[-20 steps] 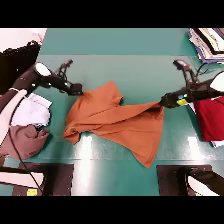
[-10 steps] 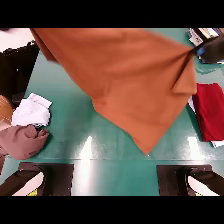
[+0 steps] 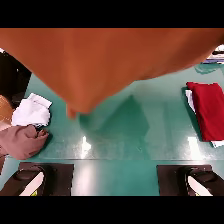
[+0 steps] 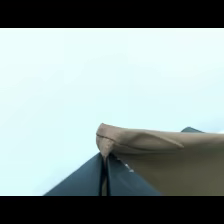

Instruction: Fold the shirts.

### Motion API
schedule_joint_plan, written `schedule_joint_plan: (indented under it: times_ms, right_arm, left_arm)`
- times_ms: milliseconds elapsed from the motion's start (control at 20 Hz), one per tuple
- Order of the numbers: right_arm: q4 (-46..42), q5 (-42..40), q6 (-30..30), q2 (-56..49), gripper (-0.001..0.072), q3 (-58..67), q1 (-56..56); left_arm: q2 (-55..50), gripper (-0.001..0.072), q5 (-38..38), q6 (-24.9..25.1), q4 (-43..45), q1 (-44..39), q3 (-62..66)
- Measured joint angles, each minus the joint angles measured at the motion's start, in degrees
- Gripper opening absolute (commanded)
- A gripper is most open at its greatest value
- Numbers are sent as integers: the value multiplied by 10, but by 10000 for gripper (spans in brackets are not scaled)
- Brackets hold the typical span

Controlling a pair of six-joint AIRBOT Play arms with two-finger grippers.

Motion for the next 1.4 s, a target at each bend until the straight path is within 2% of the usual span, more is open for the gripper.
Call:
schedule_joint_plan:
  times_ms: [150, 350, 550, 700, 1050, 1100, 1150, 1200, 1250, 1400]
  right_arm:
    - [-42, -5, 11, -9, 9, 35, 0]
    - [-63, 26, 16, -83, 9, 53, 0]
    - [-68, 50, 17, -183, 9, -16, 0]
    - [-70, 58, -5, -282, 9, -59, 0]
    - [-38, -28, -44, -484, 12, -75, -27]
    - [-23, -34, -47, -506, 13, -66, -36]
    - [-6, -36, -47, -523, 47, -55, -45]
    - [9, -38, -48, -539, 238, -41, -55]
    - [30, -37, -48, -553, 347, -26, -67]
    - [127, -28, -50, -569, 347, -2, -96]
  left_arm:
    - [-7, 25, 14, -2, -2, 0, -27]
    - [-62, 26, 11, -10, 33, 0, -90]
    - [-176, 26, -44, -34, 88, 0, -144]
    - [-274, 26, -64, -47, 100, 0, -193]
    - [-471, 28, -28, -56, 93, 0, -249]
    - [-485, 106, -11, -56, 91, 0, -250]
    - [-495, 389, 5, -56, 91, 0, -251]
    - [-502, 560, 16, -56, 99, 0, -251]
    - [-508, 538, 23, -57, 99, 2, -249]
    - [-516, 538, 4, -69, 91, 8, -233]
